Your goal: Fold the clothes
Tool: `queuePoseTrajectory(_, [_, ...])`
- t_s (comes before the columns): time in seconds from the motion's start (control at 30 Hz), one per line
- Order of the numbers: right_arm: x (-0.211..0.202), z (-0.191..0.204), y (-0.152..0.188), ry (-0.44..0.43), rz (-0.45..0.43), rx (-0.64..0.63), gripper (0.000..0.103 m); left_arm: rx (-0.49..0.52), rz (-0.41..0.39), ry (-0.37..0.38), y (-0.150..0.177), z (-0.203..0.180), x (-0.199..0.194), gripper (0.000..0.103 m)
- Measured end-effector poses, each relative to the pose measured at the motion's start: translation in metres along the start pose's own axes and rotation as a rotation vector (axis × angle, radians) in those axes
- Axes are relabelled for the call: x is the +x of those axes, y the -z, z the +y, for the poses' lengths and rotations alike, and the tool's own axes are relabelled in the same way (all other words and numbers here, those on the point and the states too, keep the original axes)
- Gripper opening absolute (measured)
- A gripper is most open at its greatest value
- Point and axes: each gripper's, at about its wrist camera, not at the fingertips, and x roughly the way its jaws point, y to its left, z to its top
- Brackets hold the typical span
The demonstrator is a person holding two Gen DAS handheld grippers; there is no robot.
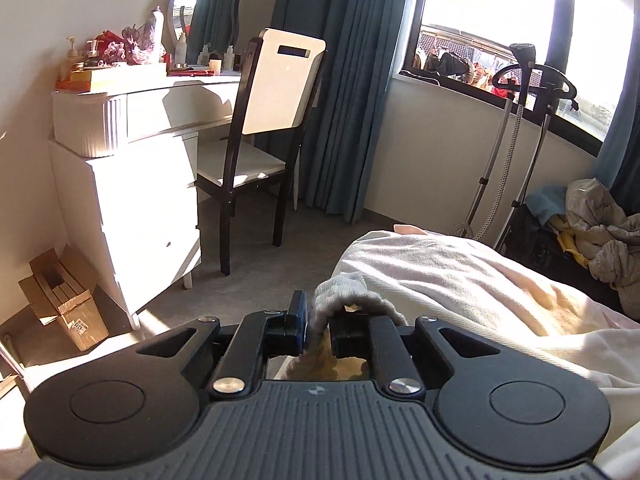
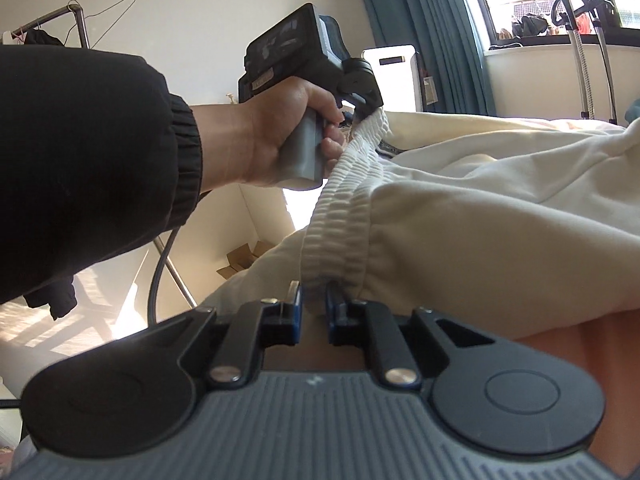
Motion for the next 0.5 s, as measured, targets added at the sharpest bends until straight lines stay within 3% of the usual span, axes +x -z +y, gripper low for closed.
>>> queuePoseTrajectory(0.03, [-0.003,0.0,-0.002,-0.016,0.019,-0.003,0.018,0.012,0.009,-0.02,0.001,0.001,-0.005,0.034])
queuePoseTrajectory(0.07, [-0.006,0.0,-0.004,-0.032,0.036,-0.005,0.033,0.025,0.011,-0.045,0.001,0.003,-0.011,0.052])
queuePoseTrajectory(0.13, [-0.019,0.003,-0.005,-0.038,0.042,-0.024,0.057,0.049,0.0,-0.09,0.004,0.005,-0.029,0.064])
queuePoseTrajectory(0.17, [-0.027,0.005,-0.003,-0.032,0.039,-0.045,0.062,0.047,-0.009,-0.084,0.007,0.008,-0.042,0.065])
queuePoseTrajectory(0.33, [-0.079,0.008,0.008,0.025,0.03,-0.123,0.062,0.059,-0.035,-0.117,0.031,0.003,-0.115,0.068])
queuePoseTrajectory(0.5, [-0.143,-0.012,0.004,0.117,-0.022,-0.129,0.062,-0.007,-0.029,-0.017,0.06,-0.025,-0.184,0.071])
